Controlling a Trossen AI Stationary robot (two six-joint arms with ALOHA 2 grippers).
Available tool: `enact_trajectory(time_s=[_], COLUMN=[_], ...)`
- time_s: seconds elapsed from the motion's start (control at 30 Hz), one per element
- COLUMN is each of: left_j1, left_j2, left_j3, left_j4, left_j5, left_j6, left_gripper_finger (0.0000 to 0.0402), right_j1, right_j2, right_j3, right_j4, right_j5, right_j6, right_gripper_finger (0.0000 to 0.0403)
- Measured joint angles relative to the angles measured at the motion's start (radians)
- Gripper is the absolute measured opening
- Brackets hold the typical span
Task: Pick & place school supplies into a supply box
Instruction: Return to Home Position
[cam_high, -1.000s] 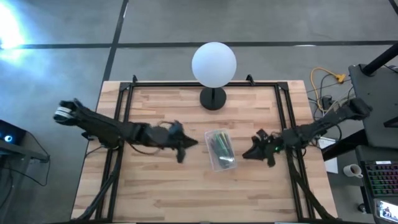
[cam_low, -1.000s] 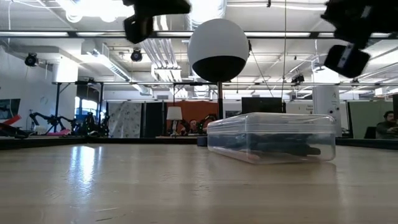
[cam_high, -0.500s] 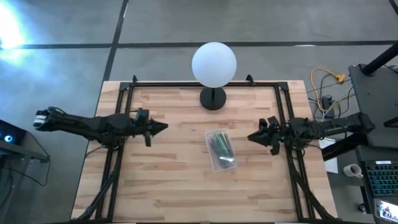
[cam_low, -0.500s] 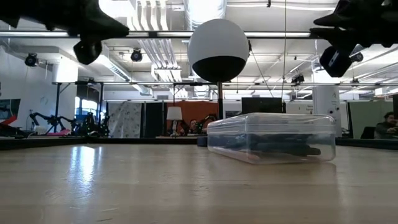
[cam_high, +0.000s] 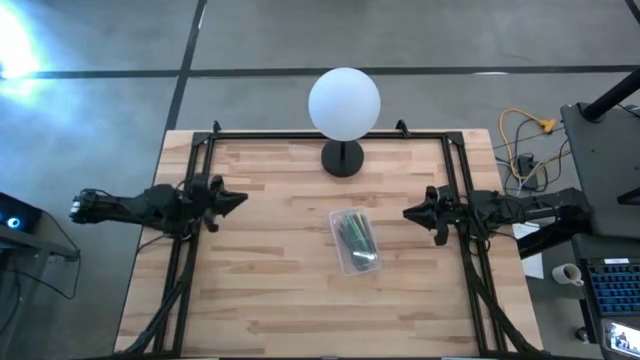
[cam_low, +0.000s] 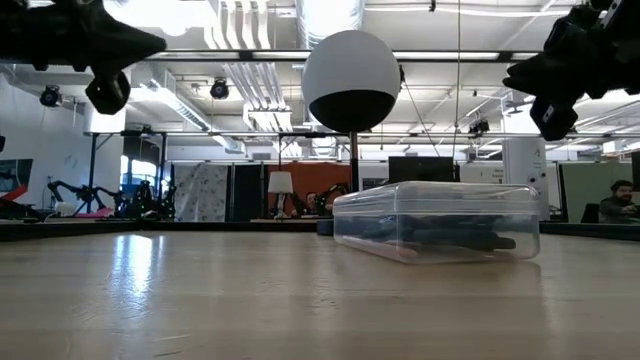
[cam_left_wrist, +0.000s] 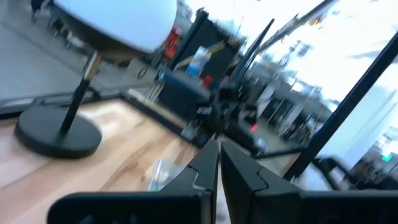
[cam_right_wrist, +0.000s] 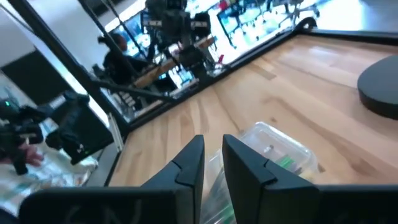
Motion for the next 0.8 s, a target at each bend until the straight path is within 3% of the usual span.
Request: enact_trajectory(time_s=[0.23, 0.3, 0.47, 0.8], left_j1=[0.0, 0.0, 0.0, 0.0], left_j2=[-0.157, -0.189, -0.188, -0.062], left_j3=[-0.084, -0.103, -0.141, -0.186], left_j4=[0.0, 0.006, 0.003, 0.014], left_j5=[0.0, 0.0, 0.0, 0.007], left_j6=[0.001, 0.001, 0.001, 0.001], left_gripper_finger=[0.0003, 0.0003, 0.0003, 0.0003], right_j1=[0.0, 0.0, -0.003, -0.002], right_j2=[-0.187, -0.188, -0.177, -0.156], right_j3=[-0.098, -0.1, -0.1, -0.099], right_j4=[0.0, 0.018, 0.004, 0.004], right_j5=[0.013, 0.008, 0.014, 0.013], right_j6=[0.0, -0.016, -0.051, -0.061], right_gripper_finger=[0.0052, 0.0052, 0.0052, 0.0052])
